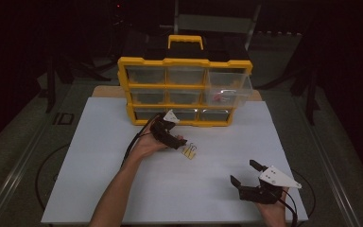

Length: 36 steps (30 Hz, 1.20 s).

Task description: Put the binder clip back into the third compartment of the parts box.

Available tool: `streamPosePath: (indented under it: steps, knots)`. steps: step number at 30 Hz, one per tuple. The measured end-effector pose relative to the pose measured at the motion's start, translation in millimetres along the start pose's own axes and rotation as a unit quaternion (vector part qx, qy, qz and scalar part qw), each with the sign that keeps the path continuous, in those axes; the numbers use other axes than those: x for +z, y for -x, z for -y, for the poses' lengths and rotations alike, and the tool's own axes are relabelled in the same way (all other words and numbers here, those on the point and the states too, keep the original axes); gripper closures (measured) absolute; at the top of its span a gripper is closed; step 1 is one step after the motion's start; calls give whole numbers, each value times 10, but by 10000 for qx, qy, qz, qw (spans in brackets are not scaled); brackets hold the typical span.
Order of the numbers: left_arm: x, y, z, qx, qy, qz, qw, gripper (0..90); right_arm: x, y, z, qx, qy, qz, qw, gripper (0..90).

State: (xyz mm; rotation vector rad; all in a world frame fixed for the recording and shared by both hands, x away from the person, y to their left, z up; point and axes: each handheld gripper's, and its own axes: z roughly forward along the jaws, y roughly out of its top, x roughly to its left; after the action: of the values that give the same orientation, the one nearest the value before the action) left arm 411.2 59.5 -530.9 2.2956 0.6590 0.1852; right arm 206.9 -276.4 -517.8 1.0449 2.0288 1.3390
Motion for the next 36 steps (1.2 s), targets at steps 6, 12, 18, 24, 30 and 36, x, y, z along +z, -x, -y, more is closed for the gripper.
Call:
streamPosePath:
  steps: [6, 12, 18, 24, 30, 36]
  knots:
    - [80, -33, 60, -98, -179, -24, 9998, 152, -3, 0, -2, -10, 6, 7, 10000, 85]
    - [157, -16, 128, -144, -310, -17, 9994, 189, -4, 1, -2, -7, 6, 6, 10000, 85]
    - [199, 13, 131, -76, -344, -3, 9994, 339, -3, 1, -3, -13, 9, 9, 10000, 85]
    - [246, 32, 140, 135, -548, -27, 9984, 458, -1, -4, -4, -10, 8, 4, 10000, 85]
    - [226, 56, 130, 205, -512, -109, 9984, 499, -8, 3, -4, -7, 14, 14, 10000, 85]
    - [120, 35, 97, 207, -425, -175, 9987, 500, -9, 3, -4, -6, 25, 4, 10000, 85]
